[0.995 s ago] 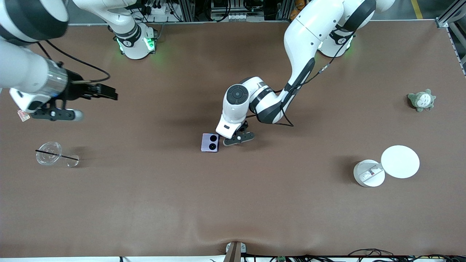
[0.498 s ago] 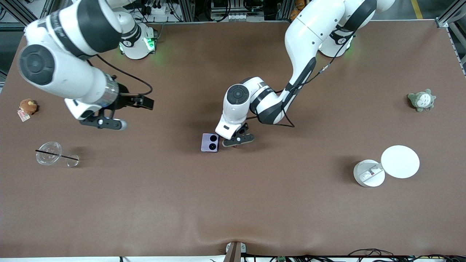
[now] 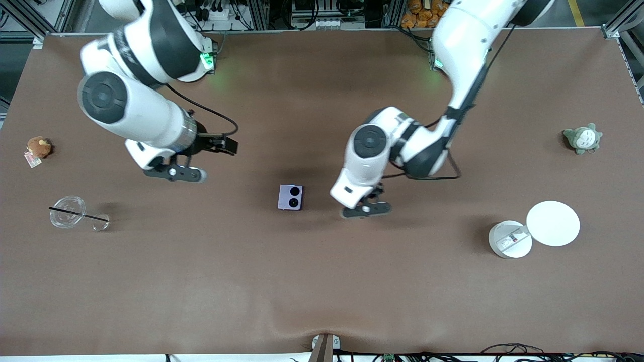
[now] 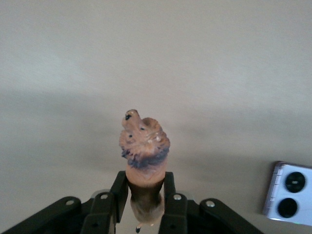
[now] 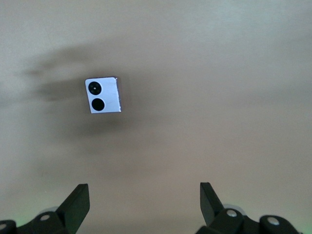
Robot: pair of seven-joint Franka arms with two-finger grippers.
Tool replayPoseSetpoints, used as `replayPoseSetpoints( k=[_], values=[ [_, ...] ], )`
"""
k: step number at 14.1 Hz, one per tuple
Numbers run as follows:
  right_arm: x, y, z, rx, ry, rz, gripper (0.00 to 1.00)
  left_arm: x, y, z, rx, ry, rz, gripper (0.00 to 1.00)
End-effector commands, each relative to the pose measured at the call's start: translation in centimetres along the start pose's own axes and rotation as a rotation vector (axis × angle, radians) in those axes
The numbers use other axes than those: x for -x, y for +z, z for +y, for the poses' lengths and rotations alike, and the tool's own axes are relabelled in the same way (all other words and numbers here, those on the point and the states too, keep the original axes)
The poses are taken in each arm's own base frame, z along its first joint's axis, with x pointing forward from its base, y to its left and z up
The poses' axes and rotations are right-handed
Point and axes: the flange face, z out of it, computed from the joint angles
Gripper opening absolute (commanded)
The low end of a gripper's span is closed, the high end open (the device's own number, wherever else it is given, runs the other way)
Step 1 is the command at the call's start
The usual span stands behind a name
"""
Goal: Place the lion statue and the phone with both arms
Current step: 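Carry the lion toward the lamp while the right gripper grasps the phone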
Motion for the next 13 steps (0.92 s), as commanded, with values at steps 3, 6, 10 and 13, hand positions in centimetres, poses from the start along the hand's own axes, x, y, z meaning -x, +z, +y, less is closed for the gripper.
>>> replayPoseSetpoints(
  k=[3, 6, 10, 13],
  values=[
    [-2.7, 7.5, -4.1, 0.011, -0.018, 0.022, 1.00, 0.2, -1.2, -8.2, -0.069, 0.106, -0.024, 0.00],
    [-3.2, 14.1, -8.6, 0.028, -0.080, 0.066, 1.00, 0.2, -0.6, -11.7, -0.094, 0.118, -0.049, 0.00],
    [-4.9, 21.2, -10.1, 0.054, -0.110, 0.106, 1.00, 0.0, 0.1, -14.8, -0.109, 0.123, -0.072, 0.00],
    [-5.4, 24.5, -10.5, 0.059, -0.122, 0.115, 1.00, -0.8, 1.4, -17.5, -0.161, 0.164, -0.071, 0.00]
  ],
)
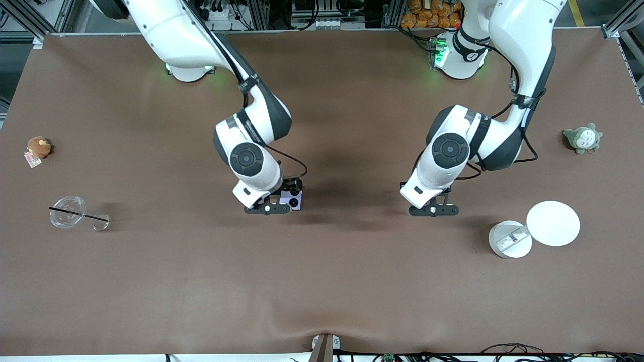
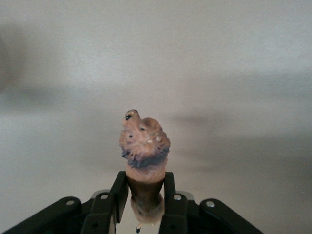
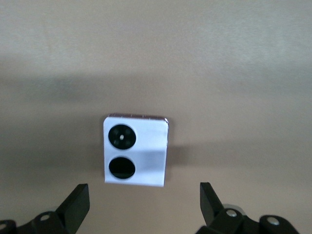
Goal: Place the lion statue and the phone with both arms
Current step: 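Carry the lion toward the lamp while the right gripper grasps the phone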
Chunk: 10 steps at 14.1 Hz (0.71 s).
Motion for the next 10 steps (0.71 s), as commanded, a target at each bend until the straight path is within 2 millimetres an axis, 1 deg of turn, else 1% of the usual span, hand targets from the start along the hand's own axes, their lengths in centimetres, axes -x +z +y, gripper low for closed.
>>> replayPoseSetpoints(
  k=[1, 2, 3, 4, 5, 6, 7, 9, 10],
  values=[
    [-0.5, 2.1, -0.4, 0.024, -0.009, 0.018, 1.00, -0.3, 0.9, -4.0, -0.066, 0.029, 0.025, 0.00],
    [-0.5, 2.8, -0.7, 0.025, -0.016, 0.026, 1.00, -0.4, 1.7, -4.6, -0.075, 0.038, 0.032, 0.00],
    [-0.4, 2.9, -1.0, 0.023, -0.021, 0.032, 1.00, -0.5, 2.4, -4.8, -0.069, 0.058, 0.040, 0.00],
    [-0.4, 2.8, -1.1, 0.018, -0.023, 0.038, 1.00, -0.9, 3.4, -6.4, -0.057, 0.054, 0.044, 0.00],
    [-0.5, 3.2, -1.2, 0.017, -0.022, 0.041, 1.00, -1.4, 3.9, -7.6, -0.043, 0.056, 0.056, 0.00],
    [-0.1, 3.7, -1.8, 0.015, -0.034, 0.047, 1.00, -1.5, 4.3, -8.1, -0.032, 0.079, 0.071, 0.00],
    [-0.1, 4.4, -2.0, 0.016, -0.037, 0.048, 1.00, -1.8, 4.8, -8.6, -0.024, 0.085, 0.077, 0.00],
    [0.0, 5.2, -2.3, 0.015, -0.041, 0.055, 1.00, -2.0, 5.3, -9.0, -0.016, 0.105, 0.083, 0.00],
    [0.1, 5.5, -2.5, 0.015, -0.044, 0.055, 1.00, -2.1, 5.5, -9.9, -0.015, 0.130, 0.085, 0.00]
  ],
)
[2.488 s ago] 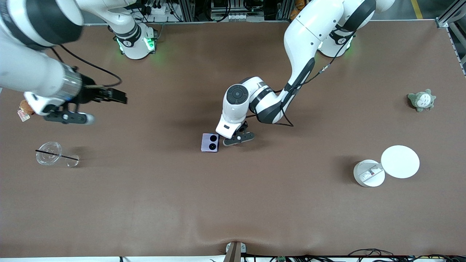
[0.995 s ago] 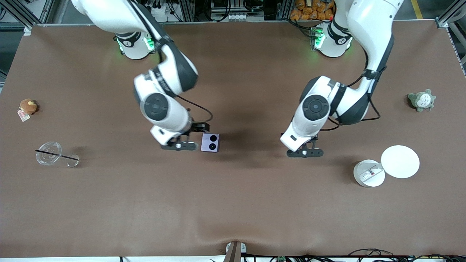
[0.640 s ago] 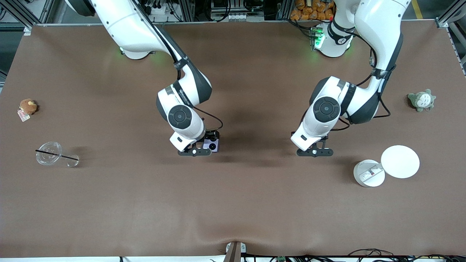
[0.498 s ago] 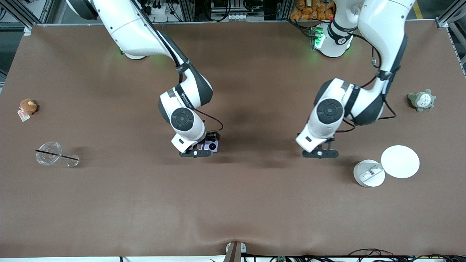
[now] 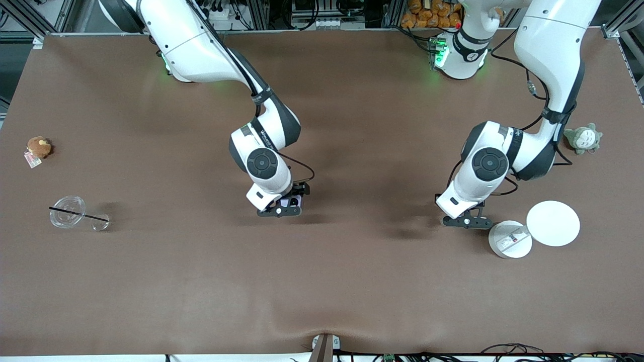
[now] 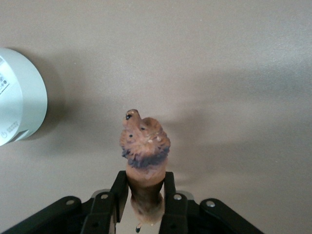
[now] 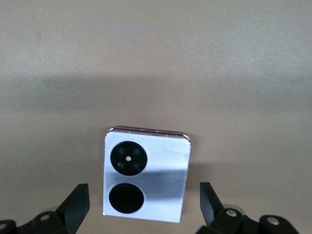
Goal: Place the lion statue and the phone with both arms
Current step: 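Carry the lion toward the lamp while the right gripper grasps the phone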
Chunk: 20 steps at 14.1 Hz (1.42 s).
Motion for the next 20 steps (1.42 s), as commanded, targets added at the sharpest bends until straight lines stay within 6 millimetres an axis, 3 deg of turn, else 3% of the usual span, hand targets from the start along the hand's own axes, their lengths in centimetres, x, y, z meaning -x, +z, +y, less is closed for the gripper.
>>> replayPoseSetpoints(
  k=[1, 6, 15, 17, 20],
  values=[
    [-0.2, 1.0, -0.5, 0.012, -0.003, 0.012, 1.00, 0.0, 0.3, -1.6, 0.002, 0.071, 0.025, 0.00],
    [0.1, 1.8, -0.9, 0.015, -0.009, 0.014, 1.00, -0.4, 2.0, -5.1, 0.019, 0.147, 0.043, 0.00],
    [-0.3, 3.0, -0.5, 0.014, -0.006, 0.026, 1.00, -0.9, 3.9, -7.7, 0.036, 0.209, 0.066, 0.00],
    [-0.3, 2.9, -0.5, 0.013, -0.006, 0.027, 0.65, -0.9, 4.0, -8.2, 0.036, 0.203, 0.065, 0.00],
    [-0.4, 2.7, -0.6, 0.011, -0.008, 0.031, 0.00, -0.9, 4.0, -8.3, 0.036, 0.207, 0.067, 0.00]
  ],
)
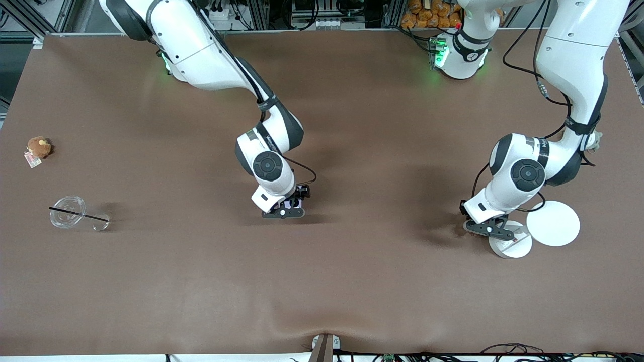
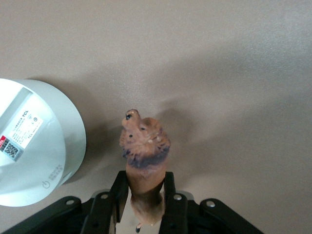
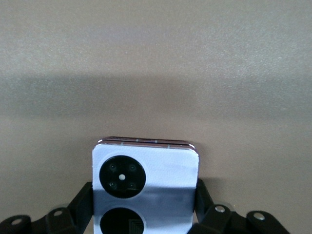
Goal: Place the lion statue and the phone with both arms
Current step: 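Lower the lion beside the lamp while the right gripper carries the phone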
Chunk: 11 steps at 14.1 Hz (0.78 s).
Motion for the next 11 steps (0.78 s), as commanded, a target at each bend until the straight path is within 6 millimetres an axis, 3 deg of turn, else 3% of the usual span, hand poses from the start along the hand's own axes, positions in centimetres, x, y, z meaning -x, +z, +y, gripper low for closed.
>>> replayPoseSetpoints(
  k=[1, 4, 6, 7, 8, 11],
  values=[
    [-0.5, -0.7, -0.4, 0.004, -0.001, 0.018, 0.00, -0.1, -0.1, -0.2, -0.004, 0.023, 0.022, 0.00],
    [-2.2, -3.7, 1.4, 0.006, 0.035, 0.000, 0.00, -0.2, 0.1, -0.2, -0.002, 0.022, 0.021, 0.04],
    [-4.2, -6.5, 4.0, 0.015, 0.076, -0.033, 0.00, -0.2, 0.1, -0.3, 0.002, 0.014, 0.021, 0.46],
    [-5.4, -8.0, 5.8, 0.013, 0.101, -0.044, 0.00, -0.2, 0.0, -0.7, 0.004, 0.001, 0.023, 0.82],
    [-6.3, -9.1, 7.2, 0.011, 0.121, -0.053, 0.00, -0.1, -0.1, -1.4, 0.003, -0.007, 0.023, 1.00],
    [-8.1, -12.4, 11.4, -0.004, 0.185, -0.056, 0.00, -0.3, -0.8, -1.2, -0.003, 0.001, 0.032, 1.00]
  ],
)
